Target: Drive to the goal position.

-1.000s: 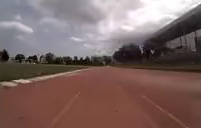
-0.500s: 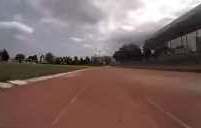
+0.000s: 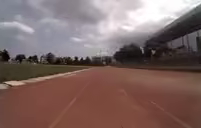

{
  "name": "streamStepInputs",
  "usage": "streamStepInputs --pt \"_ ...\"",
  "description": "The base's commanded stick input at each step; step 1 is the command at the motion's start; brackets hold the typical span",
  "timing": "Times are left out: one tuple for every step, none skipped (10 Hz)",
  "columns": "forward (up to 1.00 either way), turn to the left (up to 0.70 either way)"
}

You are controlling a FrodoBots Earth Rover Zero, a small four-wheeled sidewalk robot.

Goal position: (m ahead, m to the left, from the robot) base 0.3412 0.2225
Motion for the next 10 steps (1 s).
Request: streamStepInputs --pt "0.45 0.00" --pt "0.45 0.00" --pt "0.45 0.00" --pt "0.45 0.00" --pt "0.45 0.00" --pt "0.45 0.00" --pt "0.45 0.00" --pt "0.45 0.00" --pt "0.45 0.00" --pt "0.45 0.00"
